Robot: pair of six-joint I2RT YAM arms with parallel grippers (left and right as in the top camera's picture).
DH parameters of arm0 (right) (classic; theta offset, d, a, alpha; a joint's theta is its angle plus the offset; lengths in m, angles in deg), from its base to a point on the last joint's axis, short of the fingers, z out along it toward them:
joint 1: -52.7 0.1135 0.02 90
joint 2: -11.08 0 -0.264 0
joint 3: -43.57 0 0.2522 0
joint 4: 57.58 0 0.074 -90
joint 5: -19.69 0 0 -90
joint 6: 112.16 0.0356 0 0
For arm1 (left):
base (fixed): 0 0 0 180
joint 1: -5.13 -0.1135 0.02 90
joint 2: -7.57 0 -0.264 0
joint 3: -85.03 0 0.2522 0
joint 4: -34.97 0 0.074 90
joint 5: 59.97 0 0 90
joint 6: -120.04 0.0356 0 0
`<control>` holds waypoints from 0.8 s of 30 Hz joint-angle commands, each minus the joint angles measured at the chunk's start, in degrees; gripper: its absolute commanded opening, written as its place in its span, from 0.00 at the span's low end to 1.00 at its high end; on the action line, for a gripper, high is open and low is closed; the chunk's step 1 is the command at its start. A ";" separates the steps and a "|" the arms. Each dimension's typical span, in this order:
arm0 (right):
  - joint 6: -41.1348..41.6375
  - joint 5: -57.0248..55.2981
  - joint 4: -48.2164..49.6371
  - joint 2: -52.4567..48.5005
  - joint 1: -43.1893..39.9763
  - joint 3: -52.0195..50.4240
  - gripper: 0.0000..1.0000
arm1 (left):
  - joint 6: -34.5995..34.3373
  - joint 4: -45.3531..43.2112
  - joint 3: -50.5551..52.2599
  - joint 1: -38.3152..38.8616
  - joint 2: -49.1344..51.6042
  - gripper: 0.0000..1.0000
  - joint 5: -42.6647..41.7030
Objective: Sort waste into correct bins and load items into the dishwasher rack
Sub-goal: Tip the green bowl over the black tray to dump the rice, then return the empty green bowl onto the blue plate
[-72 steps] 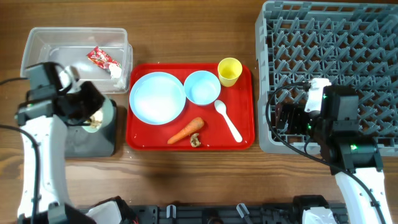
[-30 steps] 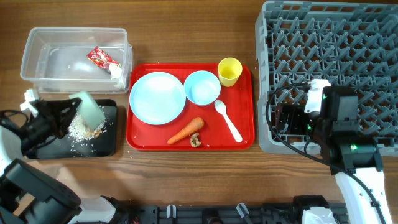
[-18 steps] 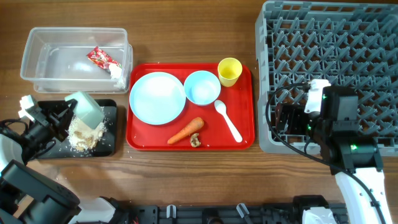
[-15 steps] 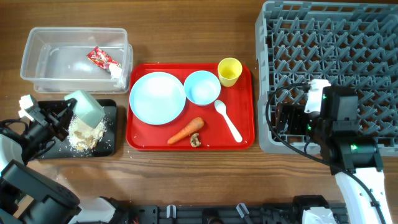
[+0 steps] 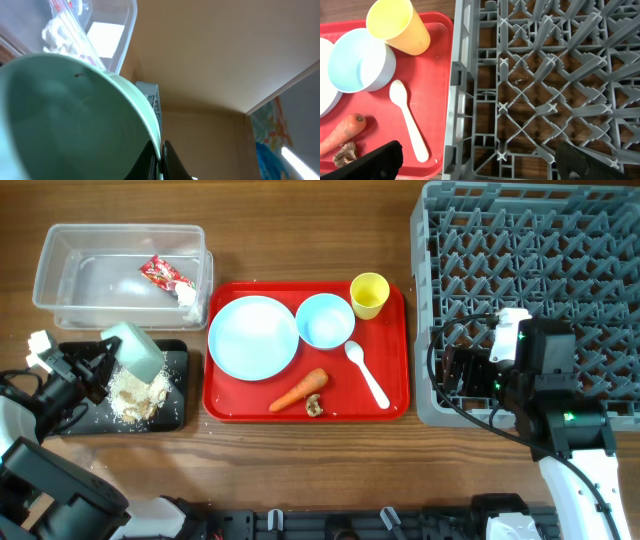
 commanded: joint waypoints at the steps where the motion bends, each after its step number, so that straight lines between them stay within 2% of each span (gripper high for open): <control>1: 0.24 0.52 0.11 -0.04 0.28 1.46 1.00 | 0.76 0.48 0.20 -0.13 0.26 0.04 -4.28; 6: 0.24 0.52 0.13 -0.04 0.28 1.46 1.00 | 2.93 2.86 0.20 3.72 -0.20 0.04 -2.78; 12: 0.24 0.52 0.11 -0.04 0.28 1.46 1.00 | 2.89 2.05 -0.22 16.65 -5.66 0.04 8.74; 17: 0.26 0.52 0.13 -0.04 0.28 1.46 1.00 | 1.14 0.13 -1.14 32.57 -12.17 0.04 24.13; 24: 0.33 0.52 0.11 -0.04 0.28 1.44 1.00 | -7.58 -12.76 -1.14 52.04 -12.50 0.04 50.07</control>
